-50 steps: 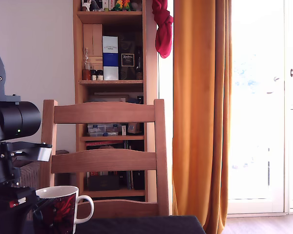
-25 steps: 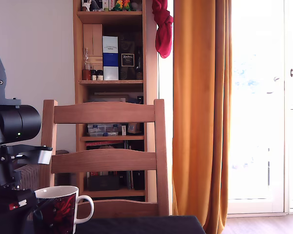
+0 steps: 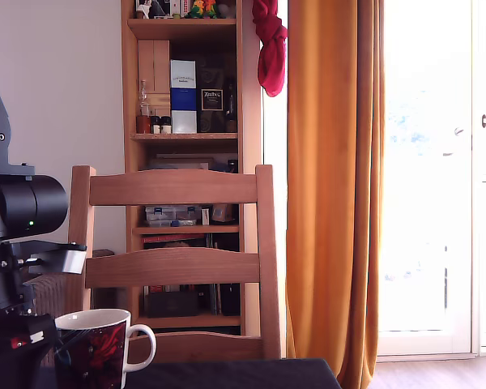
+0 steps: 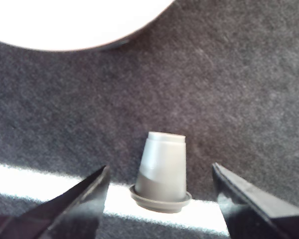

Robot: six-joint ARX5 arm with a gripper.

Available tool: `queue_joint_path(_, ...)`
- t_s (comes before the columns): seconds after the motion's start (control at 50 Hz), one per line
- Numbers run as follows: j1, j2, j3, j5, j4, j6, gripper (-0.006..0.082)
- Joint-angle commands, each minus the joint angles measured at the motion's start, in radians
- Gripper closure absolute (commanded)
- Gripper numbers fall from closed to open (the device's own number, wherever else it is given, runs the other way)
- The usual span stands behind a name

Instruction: Pick the grey coffee capsule and place it inside the red coffee cup

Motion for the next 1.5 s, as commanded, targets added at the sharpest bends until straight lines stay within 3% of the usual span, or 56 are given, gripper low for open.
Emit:
queue_joint_path(0.0,0.002,0.036,-0.001,0.001,-0.001,0.005,0.0178)
queue_joint_path(0.32,0.002,0.1,0.0,-0.01,0.006,-0.003,0.0203)
queue_joint_path(0.7,0.001,0.1,0.011,-0.022,-0.016,-0.003,0.0564)
queue_joint_path(0.86,0.001,0.099,0.058,-0.014,-0.092,-0.003,0.0569)
queue_joint_path(1.04,0.0,0.088,0.14,0.071,-0.187,-0.004,0.0569)
queue_joint_path(1.22,-0.011,0.04,0.194,0.198,-0.195,-0.018,0.0569)
queue_joint_path(1.48,-0.017,0.014,0.312,0.278,-0.191,-0.061,0.0569)
